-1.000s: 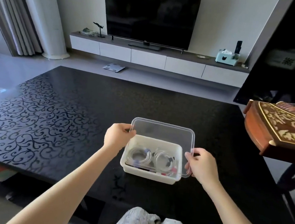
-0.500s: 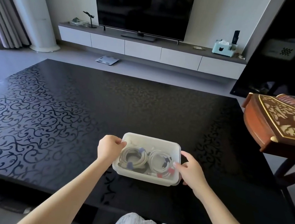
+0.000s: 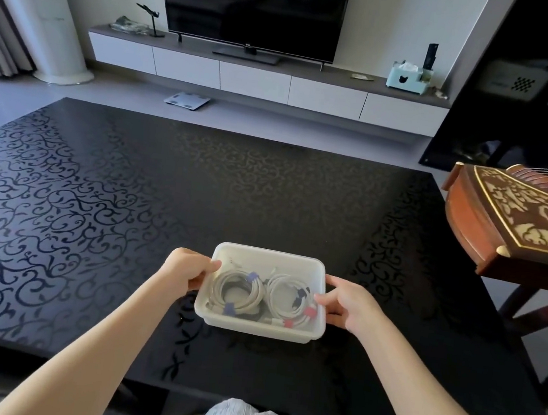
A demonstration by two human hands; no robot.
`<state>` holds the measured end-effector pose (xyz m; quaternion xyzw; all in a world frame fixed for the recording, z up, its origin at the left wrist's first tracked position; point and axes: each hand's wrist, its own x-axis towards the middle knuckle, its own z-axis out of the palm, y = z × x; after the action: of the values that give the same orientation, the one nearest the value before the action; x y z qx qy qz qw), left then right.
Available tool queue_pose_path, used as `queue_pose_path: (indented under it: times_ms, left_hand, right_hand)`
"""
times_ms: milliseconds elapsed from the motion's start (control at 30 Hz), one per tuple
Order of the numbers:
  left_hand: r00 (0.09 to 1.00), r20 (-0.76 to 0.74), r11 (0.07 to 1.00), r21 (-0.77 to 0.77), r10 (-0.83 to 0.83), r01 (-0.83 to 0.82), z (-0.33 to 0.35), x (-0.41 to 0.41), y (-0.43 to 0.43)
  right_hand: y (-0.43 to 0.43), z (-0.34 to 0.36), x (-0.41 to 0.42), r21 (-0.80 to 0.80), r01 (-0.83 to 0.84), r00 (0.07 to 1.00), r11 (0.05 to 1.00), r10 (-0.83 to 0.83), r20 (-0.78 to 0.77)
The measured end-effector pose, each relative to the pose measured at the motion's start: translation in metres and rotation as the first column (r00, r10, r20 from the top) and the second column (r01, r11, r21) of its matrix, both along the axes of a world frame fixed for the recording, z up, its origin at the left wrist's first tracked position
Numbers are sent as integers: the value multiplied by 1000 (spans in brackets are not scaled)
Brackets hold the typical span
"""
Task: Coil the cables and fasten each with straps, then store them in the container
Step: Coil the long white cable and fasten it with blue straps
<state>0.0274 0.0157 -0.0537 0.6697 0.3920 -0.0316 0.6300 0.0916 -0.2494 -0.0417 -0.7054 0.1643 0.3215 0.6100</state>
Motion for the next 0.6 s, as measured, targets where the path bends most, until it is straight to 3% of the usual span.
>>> queue_pose_path:
  times_ms: [100, 167, 200, 233, 300, 367, 467, 600]
  left_hand:
    - [992, -7, 992, -17, -124, 124, 5, 5, 3]
    - [950, -20, 935, 169, -312, 311, 6, 8, 7]
    - [895, -88, 825, 357, -438, 438, 4, 10, 7]
    - [820, -205, 637, 541, -534, 550, -1, 12, 6]
    - [729, -411, 241, 757, -548, 608, -10, 6, -3]
    - [740, -414, 65, 850, -530, 522, -17, -2, -9]
    - [749, -376, -55, 908, -546, 416, -24, -5, -6]
    - [756, -320, 34, 911, -571, 411, -30, -1, -6]
  right_hand:
    - [5, 4, 6, -201, -183, 970, 962, 209, 122]
    - [11, 8, 9, -420, -352, 861, 836, 466, 205]
    - [14, 9, 10, -538, -407, 779, 738, 588, 219]
    - [16, 8, 8, -658, -423, 692, 623, 691, 210]
    - [17, 0, 2, -868, -288, 540, 405, 817, 202]
    - [16, -12, -8, -960, -23, 400, 278, 883, 246]
    - [16, -24, -6, -930, 33, 382, 366, 856, 350]
    - [25, -30, 12, -868, -11, 471, 496, 769, 433]
